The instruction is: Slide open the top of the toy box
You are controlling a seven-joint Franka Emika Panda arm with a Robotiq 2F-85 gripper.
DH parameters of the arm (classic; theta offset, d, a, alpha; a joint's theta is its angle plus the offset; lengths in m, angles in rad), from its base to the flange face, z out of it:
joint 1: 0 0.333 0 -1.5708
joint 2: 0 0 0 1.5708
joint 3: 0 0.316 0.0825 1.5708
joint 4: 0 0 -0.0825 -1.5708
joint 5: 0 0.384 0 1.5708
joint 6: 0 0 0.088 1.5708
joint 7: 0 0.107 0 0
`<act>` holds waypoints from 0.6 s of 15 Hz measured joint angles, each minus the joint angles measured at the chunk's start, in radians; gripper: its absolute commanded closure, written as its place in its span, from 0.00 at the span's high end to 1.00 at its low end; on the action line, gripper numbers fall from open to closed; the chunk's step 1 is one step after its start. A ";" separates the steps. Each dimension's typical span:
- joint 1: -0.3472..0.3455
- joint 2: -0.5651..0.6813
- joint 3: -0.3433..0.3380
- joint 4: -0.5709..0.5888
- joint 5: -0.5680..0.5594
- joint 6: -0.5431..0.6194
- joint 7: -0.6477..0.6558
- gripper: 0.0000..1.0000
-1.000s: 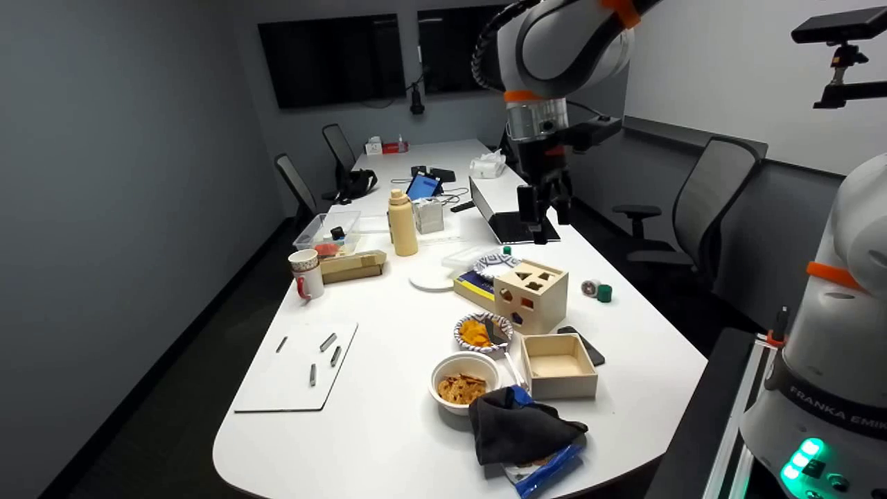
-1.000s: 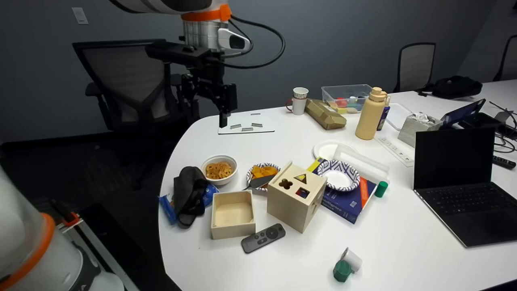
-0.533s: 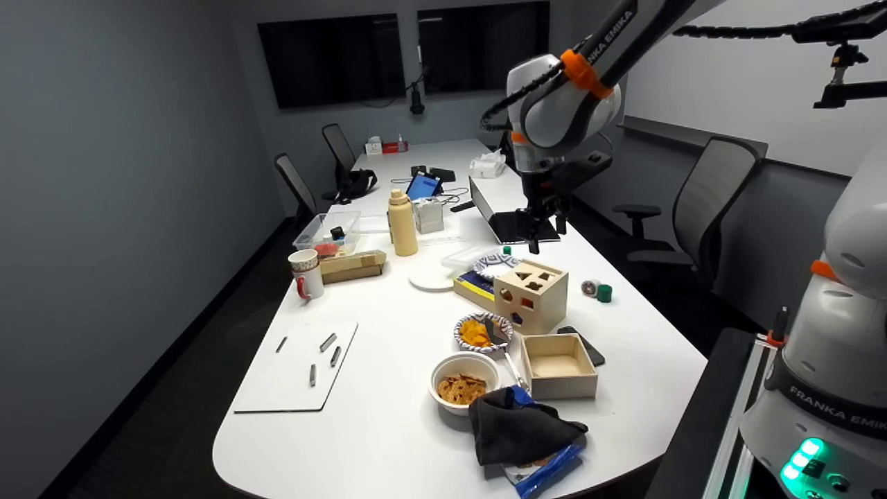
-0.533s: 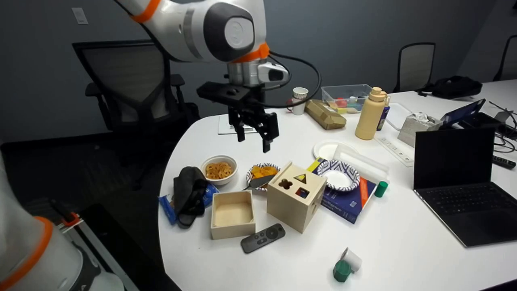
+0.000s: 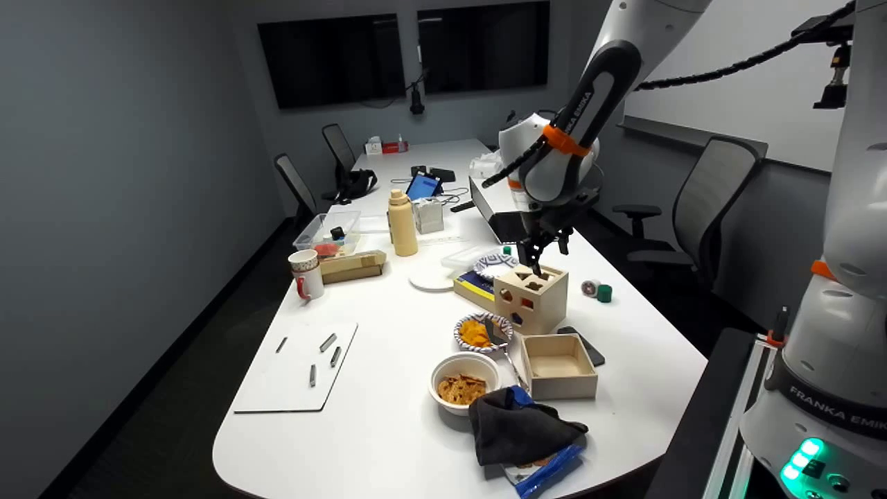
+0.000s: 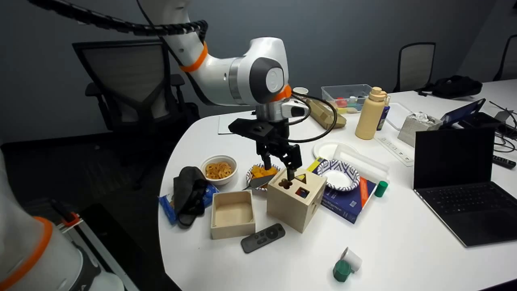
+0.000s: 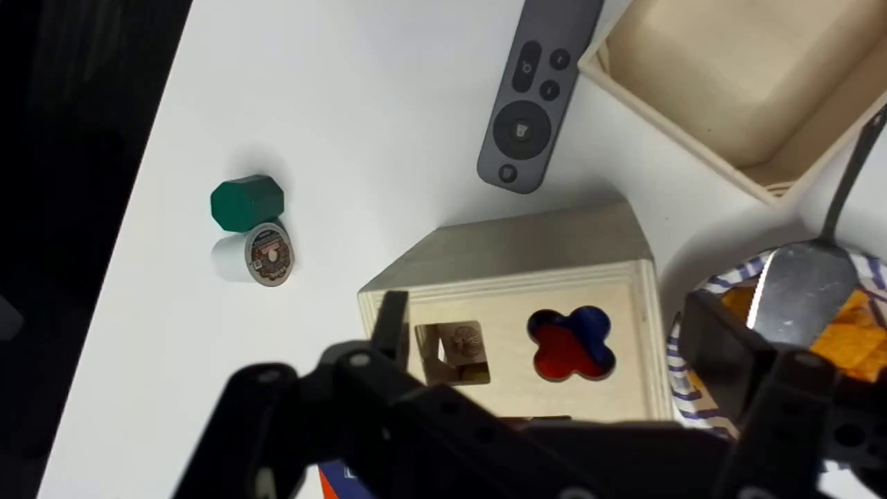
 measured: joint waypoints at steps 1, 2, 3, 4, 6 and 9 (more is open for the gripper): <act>0.008 0.027 -0.014 0.013 -0.022 0.011 0.028 1.00; 0.018 0.050 -0.029 0.025 -0.039 0.020 0.053 1.00; 0.028 0.070 -0.043 0.034 -0.053 0.028 0.075 1.00; 0.038 0.087 -0.057 0.042 -0.063 0.039 0.095 1.00; 0.062 0.115 -0.085 0.053 -0.084 0.063 0.134 1.00; 0.100 0.148 -0.125 0.061 -0.115 0.096 0.191 1.00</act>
